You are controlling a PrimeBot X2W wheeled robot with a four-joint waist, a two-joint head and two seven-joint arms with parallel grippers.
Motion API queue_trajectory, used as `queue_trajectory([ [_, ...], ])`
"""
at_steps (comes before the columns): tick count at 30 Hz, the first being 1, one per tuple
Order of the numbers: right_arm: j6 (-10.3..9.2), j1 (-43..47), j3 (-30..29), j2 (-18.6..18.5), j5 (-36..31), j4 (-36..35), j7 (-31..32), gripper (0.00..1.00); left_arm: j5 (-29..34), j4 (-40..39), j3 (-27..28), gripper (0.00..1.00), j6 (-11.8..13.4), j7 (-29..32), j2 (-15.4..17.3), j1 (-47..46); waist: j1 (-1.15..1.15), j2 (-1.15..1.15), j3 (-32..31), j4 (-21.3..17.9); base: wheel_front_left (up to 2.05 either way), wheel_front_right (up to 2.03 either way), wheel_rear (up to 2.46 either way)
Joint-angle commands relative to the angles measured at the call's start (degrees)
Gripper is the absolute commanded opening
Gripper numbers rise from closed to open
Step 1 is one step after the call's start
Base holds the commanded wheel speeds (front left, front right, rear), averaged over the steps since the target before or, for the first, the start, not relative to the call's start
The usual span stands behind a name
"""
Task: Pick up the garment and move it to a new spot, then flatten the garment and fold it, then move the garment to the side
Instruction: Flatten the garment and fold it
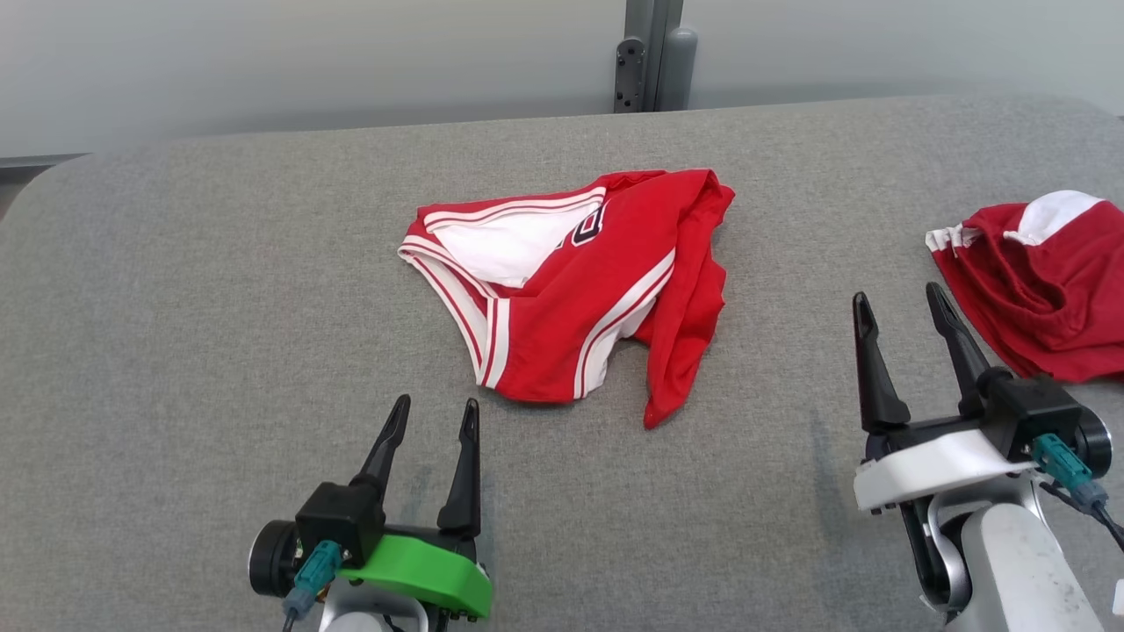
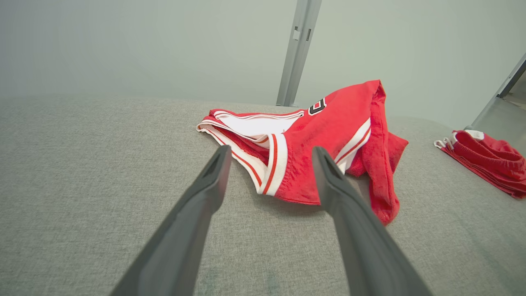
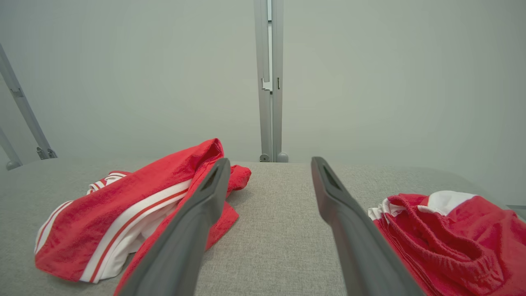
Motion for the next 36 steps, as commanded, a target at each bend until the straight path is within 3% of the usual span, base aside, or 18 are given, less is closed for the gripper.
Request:
queue_trajectory([
  [1, -0.02, 1.8, -0.8, 0.6, -0.7, -1.0, -0.2, 1.0, 0.2, 0.3, 0.3, 1.0, -0.3, 0.0, 0.2, 0.9, 0.0, 0.0, -0.4, -0.3, 0.0, 0.0, 0.0],
  [11, -0.02, 5.1, 0.0, 1.4, 0.8, -2.7, -0.2, 1.0, -1.2, 2.5, -0.4, 1.0, -0.8, 0.0, 0.2, 1.0, 0.0, 0.0, -0.3, -2.0, 0.0, 0.0, 0.0],
  [19, -0.02, 3.2, 1.9, 1.4, 1.4, -3.0, -0.2, 1.0, -7.4, 12.2, -5.7, 1.0, -2.8, 2.6, 0.2, -5.4, 0.0, 0.0, 2.0, -6.1, 0.0, 0.0, 0.0],
  [23, -0.02, 2.4, 2.2, 1.4, 1.5, -3.2, -0.2, 1.0, -11.6, 17.5, -8.4, 1.0, -2.0, 2.5, 0.2, -10.0, 0.0, 0.0, 3.5, -8.9, 0.0, 0.0, 0.0],
  [28, -0.02, 1.9, 1.9, 1.5, 1.5, -3.2, -0.2, 1.0, -15.6, 24.0, -9.5, 1.0, 0.9, 2.2, 0.2, -13.9, 0.0, 0.0, 4.8, -11.3, 0.0, 0.0, 0.0],
  [35, -0.02, 2.3, 1.3, 1.5, 1.8, -3.4, -0.2, 1.0, -18.4, 24.5, -9.8, 1.0, 0.0, 0.0, 0.2, -16.7, 0.0, 0.0, 4.7, -12.3, 0.0, 0.0, 0.0],
  [36, -0.02, 2.5, 1.2, 1.5, 1.8, -3.3, -0.2, 1.0, -18.1, 23.8, -9.6, 0.76, -0.1, -0.1, 0.2, -16.8, 0.0, 0.0, 4.5, -12.2, 0.0, 0.0, 0.0],
])
